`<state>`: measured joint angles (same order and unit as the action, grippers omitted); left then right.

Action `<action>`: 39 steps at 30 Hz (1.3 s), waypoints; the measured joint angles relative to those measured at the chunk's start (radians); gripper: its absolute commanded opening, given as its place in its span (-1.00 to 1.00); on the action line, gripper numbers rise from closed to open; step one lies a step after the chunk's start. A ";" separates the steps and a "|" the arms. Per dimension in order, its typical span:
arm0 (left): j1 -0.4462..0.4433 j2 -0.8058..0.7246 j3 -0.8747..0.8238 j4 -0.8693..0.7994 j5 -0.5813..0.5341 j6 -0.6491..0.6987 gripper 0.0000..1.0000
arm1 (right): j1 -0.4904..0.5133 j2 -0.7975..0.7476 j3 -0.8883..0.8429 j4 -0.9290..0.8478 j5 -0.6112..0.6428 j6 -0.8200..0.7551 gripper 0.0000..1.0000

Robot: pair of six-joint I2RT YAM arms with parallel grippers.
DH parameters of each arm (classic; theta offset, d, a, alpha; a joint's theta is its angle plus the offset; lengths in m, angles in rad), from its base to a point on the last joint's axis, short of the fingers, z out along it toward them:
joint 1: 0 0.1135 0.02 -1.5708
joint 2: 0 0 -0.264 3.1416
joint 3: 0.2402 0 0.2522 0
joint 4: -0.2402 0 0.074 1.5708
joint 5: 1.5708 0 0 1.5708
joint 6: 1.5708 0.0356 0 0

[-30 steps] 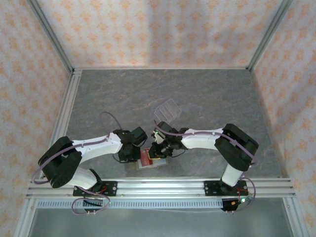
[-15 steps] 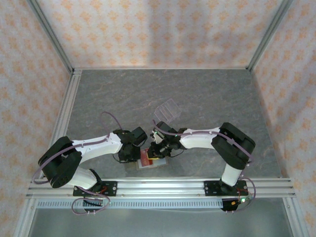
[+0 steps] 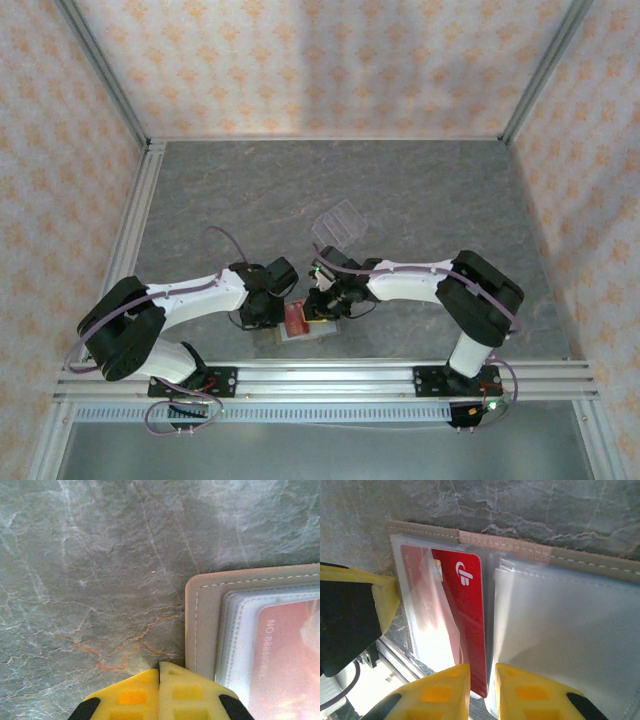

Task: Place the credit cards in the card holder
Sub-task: Insert the credit card into the card slot.

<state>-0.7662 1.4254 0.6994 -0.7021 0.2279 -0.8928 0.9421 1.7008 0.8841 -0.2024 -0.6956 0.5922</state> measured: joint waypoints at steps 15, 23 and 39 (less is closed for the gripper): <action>-0.005 -0.015 -0.013 0.011 -0.004 -0.004 -1.00 | 0.037 0.088 0.061 0.033 -0.026 0.035 -0.58; -0.005 -0.017 -0.014 0.012 -0.004 -0.008 -1.00 | 0.037 0.077 0.061 0.036 -0.028 0.050 -0.46; -0.006 -0.018 -0.016 0.014 -0.005 -0.008 -1.00 | 0.021 -0.135 0.191 -0.440 0.436 -0.071 0.12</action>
<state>-0.7727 1.4071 0.6834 -0.6876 0.2234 -0.9005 0.9630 1.5654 1.0752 -0.6422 -0.2592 0.5213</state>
